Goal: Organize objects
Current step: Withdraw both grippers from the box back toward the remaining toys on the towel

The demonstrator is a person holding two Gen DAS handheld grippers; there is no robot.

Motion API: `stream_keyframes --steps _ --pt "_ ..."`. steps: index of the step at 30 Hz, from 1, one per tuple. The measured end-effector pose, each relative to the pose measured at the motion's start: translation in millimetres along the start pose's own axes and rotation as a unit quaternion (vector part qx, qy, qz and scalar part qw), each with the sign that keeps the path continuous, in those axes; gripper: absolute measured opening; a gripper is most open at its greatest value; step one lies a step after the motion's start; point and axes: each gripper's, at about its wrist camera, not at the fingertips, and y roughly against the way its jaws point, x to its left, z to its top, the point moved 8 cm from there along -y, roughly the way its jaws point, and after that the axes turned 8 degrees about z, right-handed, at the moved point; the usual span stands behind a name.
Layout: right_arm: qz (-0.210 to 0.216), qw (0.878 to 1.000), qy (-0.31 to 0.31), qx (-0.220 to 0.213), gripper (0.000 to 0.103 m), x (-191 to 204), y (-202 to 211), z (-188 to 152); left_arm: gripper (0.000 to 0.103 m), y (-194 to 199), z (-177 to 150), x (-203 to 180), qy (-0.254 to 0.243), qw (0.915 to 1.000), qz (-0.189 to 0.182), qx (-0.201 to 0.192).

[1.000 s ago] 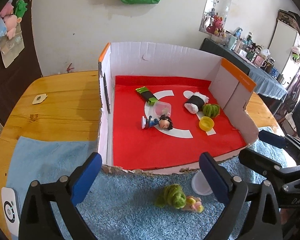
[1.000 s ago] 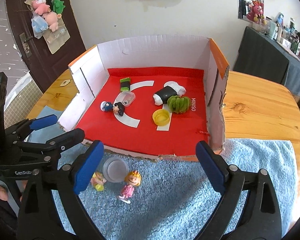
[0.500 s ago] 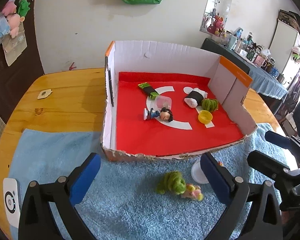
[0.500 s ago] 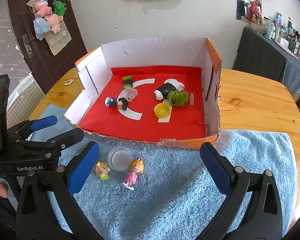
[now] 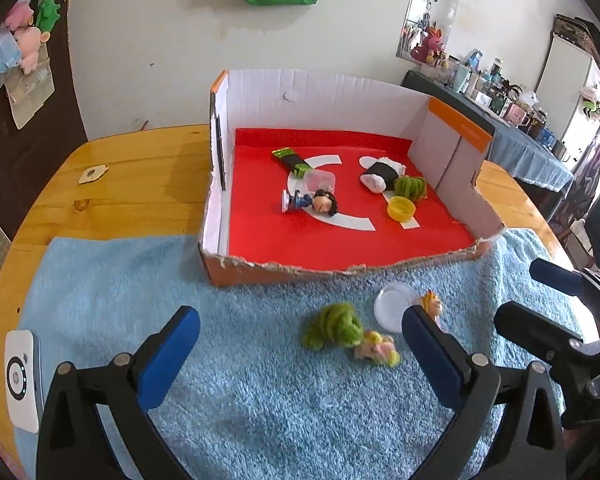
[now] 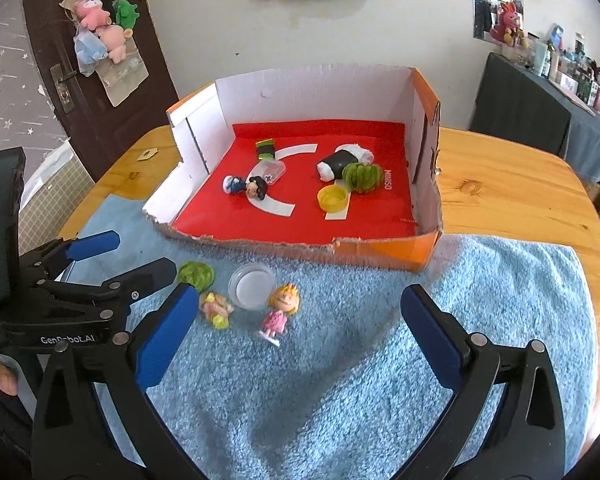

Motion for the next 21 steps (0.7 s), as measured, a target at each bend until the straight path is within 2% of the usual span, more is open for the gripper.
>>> stream_keyframes --steps 21 --pt "0.001 1.000 -0.007 0.012 0.103 1 -5 -33 0.103 -5 -36 -2 -0.003 0.9998 0.002 0.020"
